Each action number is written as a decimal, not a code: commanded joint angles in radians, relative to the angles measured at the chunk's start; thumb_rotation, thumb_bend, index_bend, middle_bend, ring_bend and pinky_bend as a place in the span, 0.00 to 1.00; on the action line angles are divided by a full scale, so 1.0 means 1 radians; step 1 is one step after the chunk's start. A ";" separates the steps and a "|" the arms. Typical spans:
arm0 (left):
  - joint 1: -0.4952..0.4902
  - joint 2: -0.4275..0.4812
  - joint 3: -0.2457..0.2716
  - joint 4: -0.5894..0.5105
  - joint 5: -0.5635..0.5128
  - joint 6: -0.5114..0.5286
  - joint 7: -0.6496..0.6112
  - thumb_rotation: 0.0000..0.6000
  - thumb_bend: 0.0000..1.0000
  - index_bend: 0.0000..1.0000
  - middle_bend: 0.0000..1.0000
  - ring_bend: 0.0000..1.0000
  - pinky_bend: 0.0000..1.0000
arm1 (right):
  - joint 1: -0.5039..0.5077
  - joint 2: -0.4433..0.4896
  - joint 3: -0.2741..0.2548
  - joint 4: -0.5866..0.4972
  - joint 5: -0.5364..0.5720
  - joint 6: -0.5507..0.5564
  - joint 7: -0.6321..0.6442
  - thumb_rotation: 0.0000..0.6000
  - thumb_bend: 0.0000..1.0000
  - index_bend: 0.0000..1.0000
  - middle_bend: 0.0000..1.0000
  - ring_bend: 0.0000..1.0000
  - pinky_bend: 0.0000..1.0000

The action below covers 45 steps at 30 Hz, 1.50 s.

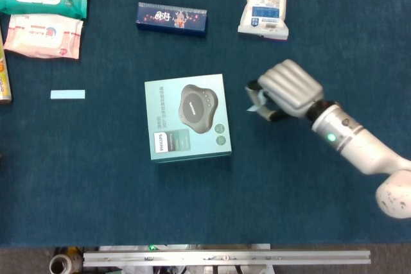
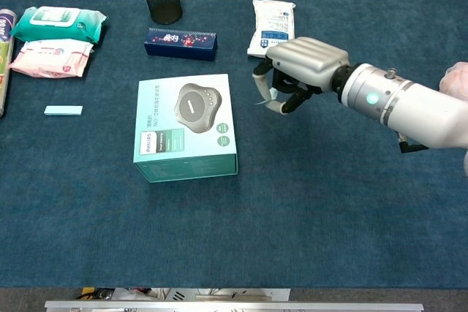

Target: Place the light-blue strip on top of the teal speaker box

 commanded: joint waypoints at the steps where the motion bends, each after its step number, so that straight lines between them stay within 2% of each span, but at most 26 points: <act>1: 0.002 0.000 0.001 0.000 0.000 0.002 -0.001 1.00 0.36 0.09 0.30 0.28 0.32 | 0.023 -0.015 0.026 -0.016 -0.012 -0.004 0.031 1.00 0.35 0.65 1.00 1.00 1.00; 14: 0.008 -0.004 0.002 0.001 0.001 0.005 -0.007 1.00 0.36 0.09 0.30 0.28 0.32 | 0.101 -0.141 0.094 0.028 0.048 -0.040 0.123 1.00 0.35 0.65 1.00 1.00 1.00; 24: 0.010 0.000 0.000 0.000 0.000 0.007 -0.010 1.00 0.36 0.09 0.30 0.28 0.32 | 0.150 -0.207 0.117 0.087 0.099 -0.074 0.161 1.00 0.35 0.65 1.00 1.00 1.00; 37: 0.007 0.005 0.001 -0.007 0.002 -0.003 -0.005 1.00 0.36 0.09 0.30 0.28 0.32 | 0.175 -0.193 0.098 0.082 0.162 -0.094 0.124 1.00 0.35 0.59 1.00 1.00 1.00; 43: 0.009 0.007 0.003 -0.007 0.001 -0.004 -0.005 1.00 0.36 0.09 0.30 0.28 0.32 | 0.181 -0.190 0.092 0.077 0.187 -0.086 0.101 1.00 0.31 0.54 1.00 1.00 1.00; 45: 0.009 0.006 0.004 -0.004 0.001 -0.006 -0.009 1.00 0.36 0.09 0.30 0.28 0.32 | 0.182 -0.191 0.087 0.077 0.188 -0.079 0.091 1.00 0.26 0.52 1.00 1.00 1.00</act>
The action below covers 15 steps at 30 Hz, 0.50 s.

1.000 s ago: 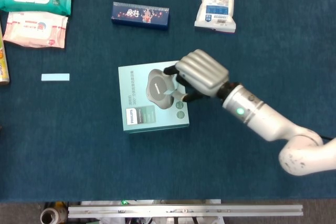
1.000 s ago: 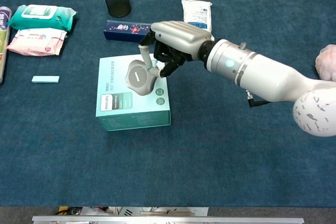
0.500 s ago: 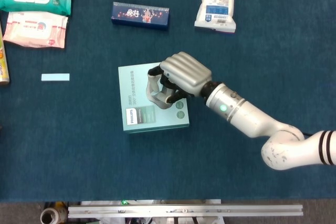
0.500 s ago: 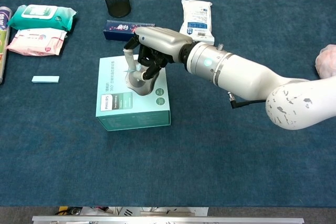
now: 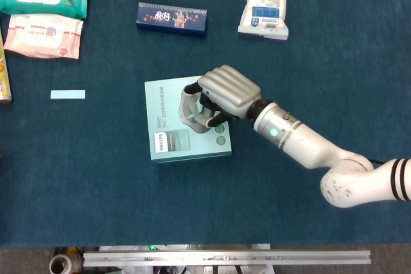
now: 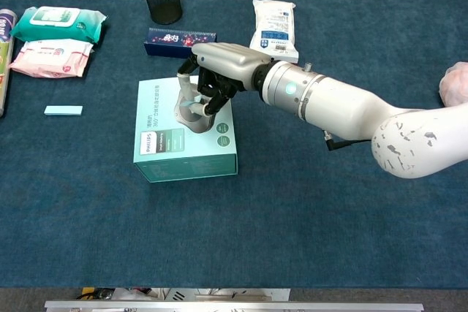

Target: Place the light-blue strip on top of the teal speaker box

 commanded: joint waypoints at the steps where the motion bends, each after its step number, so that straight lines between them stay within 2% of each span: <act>1: 0.000 -0.001 0.000 0.004 -0.001 -0.002 -0.004 1.00 0.36 0.09 0.30 0.28 0.32 | 0.002 -0.001 -0.005 0.000 0.003 0.008 -0.010 1.00 0.24 0.52 1.00 1.00 1.00; 9: 0.001 -0.001 0.002 0.011 0.002 -0.001 -0.011 1.00 0.36 0.09 0.30 0.28 0.32 | 0.003 -0.006 -0.010 -0.012 0.004 0.027 -0.018 1.00 0.07 0.45 1.00 1.00 1.00; 13: 0.003 0.003 -0.001 0.013 0.001 0.005 -0.017 1.00 0.36 0.09 0.30 0.28 0.32 | -0.003 0.008 -0.015 -0.037 -0.004 0.038 -0.019 1.00 0.05 0.40 1.00 1.00 1.00; 15: 0.003 0.004 -0.002 0.015 0.002 0.006 -0.020 1.00 0.36 0.09 0.30 0.28 0.32 | -0.007 0.020 -0.018 -0.053 -0.012 0.044 -0.020 1.00 0.05 0.35 1.00 1.00 1.00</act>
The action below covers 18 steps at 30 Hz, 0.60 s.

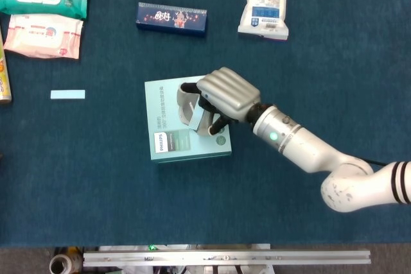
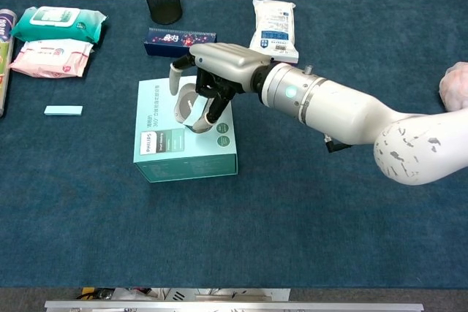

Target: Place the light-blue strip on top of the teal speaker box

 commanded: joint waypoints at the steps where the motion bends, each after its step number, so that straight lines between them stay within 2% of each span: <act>1: -0.001 0.002 -0.002 0.003 0.002 0.001 -0.003 1.00 0.36 0.09 0.30 0.28 0.32 | -0.011 0.023 -0.007 -0.029 -0.015 0.014 0.000 1.00 0.05 0.32 1.00 1.00 1.00; 4: -0.009 0.007 -0.005 0.013 0.008 -0.005 -0.016 1.00 0.36 0.09 0.30 0.28 0.32 | -0.040 0.057 -0.010 -0.073 -0.046 0.058 0.014 1.00 0.11 0.24 1.00 1.00 1.00; 6: -0.016 0.013 -0.007 0.021 0.013 -0.012 -0.030 1.00 0.36 0.09 0.30 0.28 0.32 | -0.066 0.079 -0.011 -0.095 -0.069 0.098 0.028 1.00 0.20 0.24 0.99 1.00 1.00; 8: -0.027 0.020 -0.010 0.030 0.024 -0.017 -0.036 1.00 0.36 0.09 0.30 0.29 0.32 | -0.112 0.084 -0.007 -0.106 -0.111 0.189 0.056 1.00 0.24 0.24 0.97 1.00 1.00; 10: -0.036 0.024 -0.015 0.036 0.035 -0.015 -0.037 1.00 0.36 0.09 0.35 0.36 0.38 | -0.154 0.091 -0.018 -0.108 -0.151 0.262 0.072 1.00 0.26 0.26 0.93 1.00 1.00; 12: -0.050 0.034 -0.016 0.038 0.056 -0.024 -0.046 1.00 0.36 0.09 0.44 0.48 0.48 | -0.195 0.112 -0.037 -0.113 -0.189 0.326 0.068 1.00 0.29 0.33 0.89 0.98 1.00; 18: -0.121 0.066 -0.014 0.049 0.119 -0.090 -0.058 1.00 0.36 0.13 0.69 0.72 0.69 | -0.282 0.231 -0.074 -0.169 -0.219 0.415 0.011 1.00 0.35 0.39 0.82 0.90 1.00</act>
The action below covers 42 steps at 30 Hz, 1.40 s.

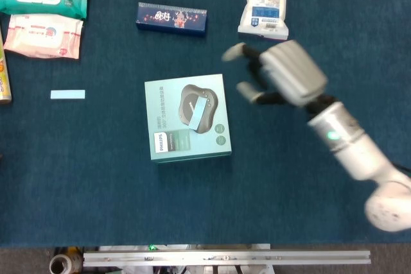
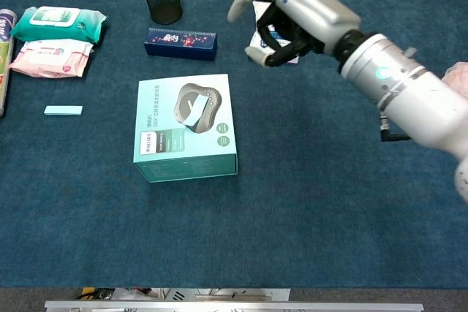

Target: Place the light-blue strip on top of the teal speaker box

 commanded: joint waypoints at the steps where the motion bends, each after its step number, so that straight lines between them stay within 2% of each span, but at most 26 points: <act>1: -0.049 0.022 0.002 0.003 0.041 -0.048 -0.018 1.00 0.36 0.13 0.72 0.76 0.72 | -0.066 0.089 -0.028 -0.048 -0.027 0.059 -0.034 1.00 0.36 0.40 0.82 0.90 1.00; 4: -0.097 0.041 0.012 0.002 0.102 -0.086 -0.046 1.00 0.37 0.14 0.82 0.86 0.79 | -0.100 0.145 -0.034 -0.072 -0.023 0.086 -0.054 1.00 0.37 0.41 0.82 0.90 1.00; 6: -0.131 0.050 0.021 0.004 0.146 -0.111 -0.078 1.00 0.41 0.17 0.89 0.93 0.83 | -0.118 0.176 -0.032 -0.082 -0.023 0.103 -0.066 1.00 0.37 0.41 0.82 0.90 1.00; 9: -0.187 0.063 0.030 0.005 0.196 -0.161 -0.090 1.00 0.46 0.21 0.95 0.98 0.86 | -0.145 0.220 -0.022 -0.097 -0.016 0.132 -0.075 1.00 0.37 0.41 0.82 0.90 1.00; 13: -0.253 0.050 0.020 0.000 0.216 -0.224 -0.043 1.00 0.54 0.28 0.99 1.00 0.91 | -0.174 0.248 -0.004 -0.096 0.022 0.152 -0.081 1.00 0.36 0.41 0.82 0.90 1.00; 18: -0.330 0.047 0.016 -0.045 0.225 -0.316 -0.003 1.00 0.65 0.30 1.00 1.00 0.93 | -0.191 0.262 0.007 -0.089 0.041 0.161 -0.104 1.00 0.37 0.41 0.82 0.90 1.00; 24: -0.417 0.036 0.002 -0.105 0.192 -0.443 0.071 1.00 0.73 0.30 1.00 1.00 0.94 | -0.210 0.267 0.021 -0.080 0.057 0.178 -0.125 1.00 0.37 0.41 0.82 0.90 1.00; 31: -0.494 -0.021 -0.026 -0.122 0.114 -0.545 0.137 1.00 0.74 0.25 1.00 1.00 0.94 | -0.233 0.268 0.014 -0.065 0.047 0.183 -0.136 1.00 0.41 0.41 0.82 0.91 1.00; 42: -0.553 -0.066 -0.029 -0.151 0.052 -0.607 0.221 1.00 0.74 0.21 1.00 1.00 0.94 | -0.232 0.283 0.017 -0.054 0.048 0.121 -0.101 1.00 0.41 0.41 0.83 0.93 1.00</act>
